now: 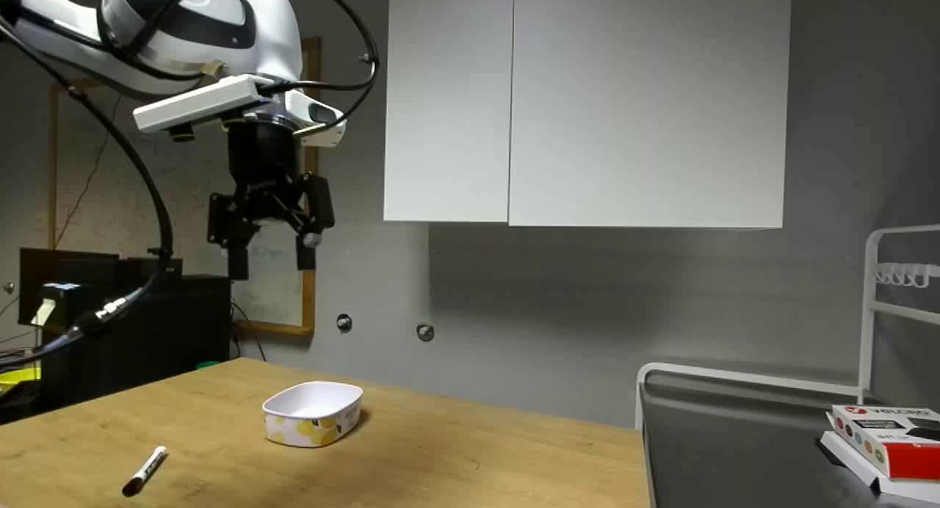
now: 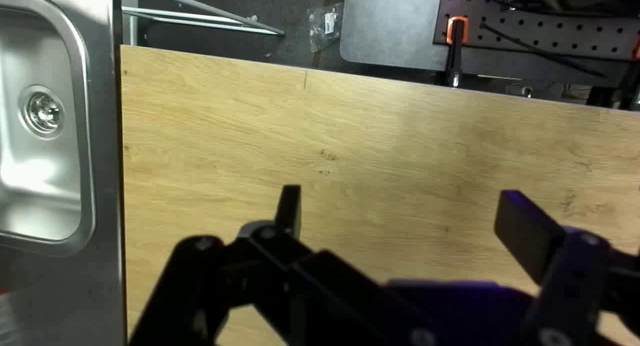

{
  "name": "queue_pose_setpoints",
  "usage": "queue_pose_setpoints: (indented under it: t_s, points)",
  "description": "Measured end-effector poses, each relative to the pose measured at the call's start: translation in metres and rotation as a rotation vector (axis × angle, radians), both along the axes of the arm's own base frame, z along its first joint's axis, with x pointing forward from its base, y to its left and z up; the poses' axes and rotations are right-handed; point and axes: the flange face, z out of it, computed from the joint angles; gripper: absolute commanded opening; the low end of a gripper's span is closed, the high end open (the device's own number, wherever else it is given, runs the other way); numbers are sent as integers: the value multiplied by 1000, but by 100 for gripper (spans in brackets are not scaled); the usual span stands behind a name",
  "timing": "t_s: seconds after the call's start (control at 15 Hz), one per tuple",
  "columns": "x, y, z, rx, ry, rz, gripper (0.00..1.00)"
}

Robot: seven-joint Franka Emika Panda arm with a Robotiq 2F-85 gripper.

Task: Place the marker inside the bowl

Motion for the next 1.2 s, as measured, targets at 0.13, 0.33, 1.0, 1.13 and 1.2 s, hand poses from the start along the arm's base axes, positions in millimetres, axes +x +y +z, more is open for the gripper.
queue_pose_setpoints:
  t_s: [0.13,0.33,1.0,1.13,1.2]
  points:
    - [0,0,0,0,0,0,100]
    - [3,4,-1,1,3,10,100]
    - [92,118,-58,-39,102,292,100]
    - [109,157,-76,-62,133,368,100]
    - [116,178,-86,-74,152,408,100]
